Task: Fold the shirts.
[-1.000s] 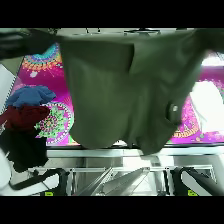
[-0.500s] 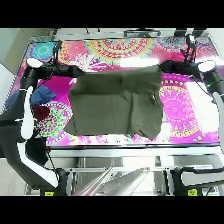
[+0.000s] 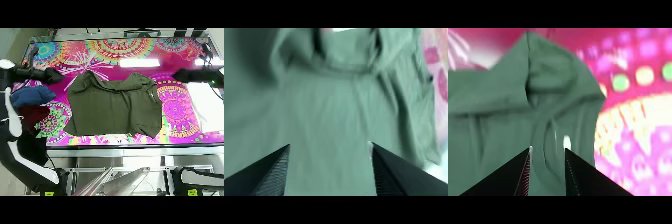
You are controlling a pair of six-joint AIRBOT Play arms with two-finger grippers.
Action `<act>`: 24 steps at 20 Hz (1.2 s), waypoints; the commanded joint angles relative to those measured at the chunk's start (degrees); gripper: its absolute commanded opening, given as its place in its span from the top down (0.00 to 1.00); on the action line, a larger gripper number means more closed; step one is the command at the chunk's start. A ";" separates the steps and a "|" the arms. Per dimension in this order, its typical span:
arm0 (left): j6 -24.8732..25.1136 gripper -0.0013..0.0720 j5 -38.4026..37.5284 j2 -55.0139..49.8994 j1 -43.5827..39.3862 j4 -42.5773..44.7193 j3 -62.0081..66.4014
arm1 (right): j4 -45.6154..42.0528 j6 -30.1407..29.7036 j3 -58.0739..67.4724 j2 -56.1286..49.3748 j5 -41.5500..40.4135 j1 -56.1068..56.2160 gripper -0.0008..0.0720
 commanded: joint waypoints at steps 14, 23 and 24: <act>5.18 0.27 9.92 15.50 4.39 21.07 -49.44 | -2.38 1.20 -35.26 19.06 5.62 -14.43 0.64; 7.52 0.91 9.29 11.37 0.66 16.13 -45.13 | -2.16 0.26 -36.44 17.53 7.17 -14.16 0.63; 8.11 0.95 9.27 11.34 0.07 14.67 -44.39 | -2.16 0.17 -36.74 16.37 7.19 -13.68 0.52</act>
